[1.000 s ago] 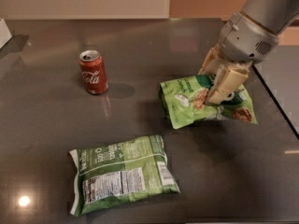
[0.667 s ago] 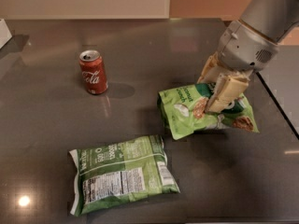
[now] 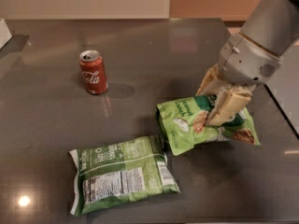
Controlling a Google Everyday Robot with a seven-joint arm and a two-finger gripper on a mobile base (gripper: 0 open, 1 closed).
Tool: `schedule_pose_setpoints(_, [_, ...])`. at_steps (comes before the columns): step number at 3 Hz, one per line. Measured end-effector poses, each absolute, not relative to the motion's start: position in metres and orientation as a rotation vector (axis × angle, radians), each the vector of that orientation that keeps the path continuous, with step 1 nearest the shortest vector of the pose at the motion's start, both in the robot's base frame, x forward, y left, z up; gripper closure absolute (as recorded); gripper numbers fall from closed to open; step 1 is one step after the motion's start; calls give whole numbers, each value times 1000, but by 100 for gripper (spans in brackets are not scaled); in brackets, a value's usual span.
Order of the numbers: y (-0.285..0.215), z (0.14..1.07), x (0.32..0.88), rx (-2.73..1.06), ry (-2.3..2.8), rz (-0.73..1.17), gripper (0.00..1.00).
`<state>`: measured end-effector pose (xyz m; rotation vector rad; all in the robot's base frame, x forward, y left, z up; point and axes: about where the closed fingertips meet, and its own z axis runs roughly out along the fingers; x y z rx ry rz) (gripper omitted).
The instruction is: Move green rice chip bag near green jalapeno chip bag
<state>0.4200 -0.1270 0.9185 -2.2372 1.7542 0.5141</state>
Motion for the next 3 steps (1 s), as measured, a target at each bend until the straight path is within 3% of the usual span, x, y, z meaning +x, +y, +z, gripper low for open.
schedule_pose_setpoints(1, [-128, 917, 413, -2233, 1747, 532, 15])
schedule_pose_setpoints(2, [-124, 918, 421, -2212, 1740, 502, 0])
schedule_pose_setpoints(3, [-124, 918, 421, -2211, 1739, 502, 0])
